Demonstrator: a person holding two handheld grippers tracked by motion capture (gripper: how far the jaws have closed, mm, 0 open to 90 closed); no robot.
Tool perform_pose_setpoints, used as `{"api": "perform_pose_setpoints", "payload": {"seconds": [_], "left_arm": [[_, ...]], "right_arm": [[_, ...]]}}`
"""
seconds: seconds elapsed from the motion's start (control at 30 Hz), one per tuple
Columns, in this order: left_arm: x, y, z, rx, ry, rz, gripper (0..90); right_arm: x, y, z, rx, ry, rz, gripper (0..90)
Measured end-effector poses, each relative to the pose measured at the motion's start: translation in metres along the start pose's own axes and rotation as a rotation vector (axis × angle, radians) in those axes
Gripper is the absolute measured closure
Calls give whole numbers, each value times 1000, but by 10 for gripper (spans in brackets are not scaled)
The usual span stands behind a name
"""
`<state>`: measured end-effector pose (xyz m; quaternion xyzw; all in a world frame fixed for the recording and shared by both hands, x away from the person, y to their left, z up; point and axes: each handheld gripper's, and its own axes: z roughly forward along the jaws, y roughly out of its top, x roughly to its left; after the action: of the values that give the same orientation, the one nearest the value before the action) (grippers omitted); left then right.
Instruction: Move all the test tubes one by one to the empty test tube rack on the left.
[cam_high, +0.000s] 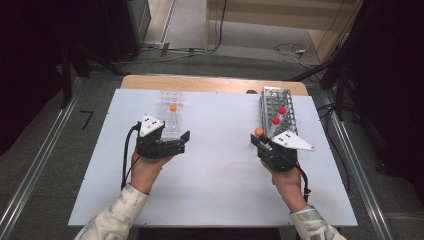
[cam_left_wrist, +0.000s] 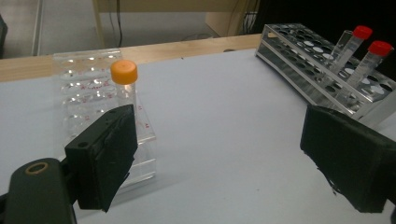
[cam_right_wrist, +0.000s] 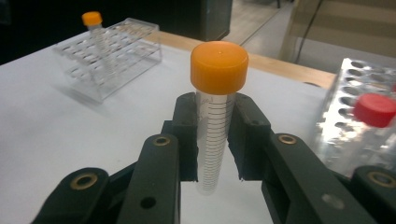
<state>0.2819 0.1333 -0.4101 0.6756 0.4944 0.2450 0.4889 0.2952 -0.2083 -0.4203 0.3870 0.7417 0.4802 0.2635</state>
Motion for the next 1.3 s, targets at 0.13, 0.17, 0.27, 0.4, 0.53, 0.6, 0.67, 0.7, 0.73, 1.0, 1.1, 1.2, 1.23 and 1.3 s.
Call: {"api": "perform_pose_setpoints", "payload": {"seconds": [0.13,0.17,0.27,0.4,0.53,0.6,0.67,0.7,0.73,1.0,1.1,1.2,1.23,1.3], "left_arm": [[-6,-1,1,7,-14,14,114],[-8,-1,2,11,-17,19,114],[-13,-2,3,13,-32,30,114],[-22,-3,4,22,-58,46,119],[-31,-5,7,36,-94,68,127],[-36,-5,8,40,-108,74,134],[-40,-6,9,42,-122,82,143],[-43,-6,9,42,-126,92,150],[-45,-7,9,42,-129,102,151],[-64,-11,12,52,-183,159,240],[-66,-12,14,52,-208,165,319],[-67,-13,16,50,-232,172,418],[-68,-14,16,51,-235,177,448],[-68,-15,17,53,-241,184,509]], "right_arm": [[16,-6,12,24,44,-24,710],[19,-7,15,30,52,-29,710],[30,-10,22,45,81,-46,711],[43,-12,28,53,108,-59,710],[52,-13,33,57,139,-63,710],[57,-13,35,61,150,-65,710],[61,-14,37,65,160,-66,711],[62,-14,38,69,166,-67,710],[64,-15,39,69,171,-74,710],[79,-16,45,78,210,-91,711],[85,-15,45,77,224,-94,711],[89,-15,46,76,236,-99,711],[90,-15,47,76,238,-101,711],[91,-15,47,77,244,-102,711]]}}
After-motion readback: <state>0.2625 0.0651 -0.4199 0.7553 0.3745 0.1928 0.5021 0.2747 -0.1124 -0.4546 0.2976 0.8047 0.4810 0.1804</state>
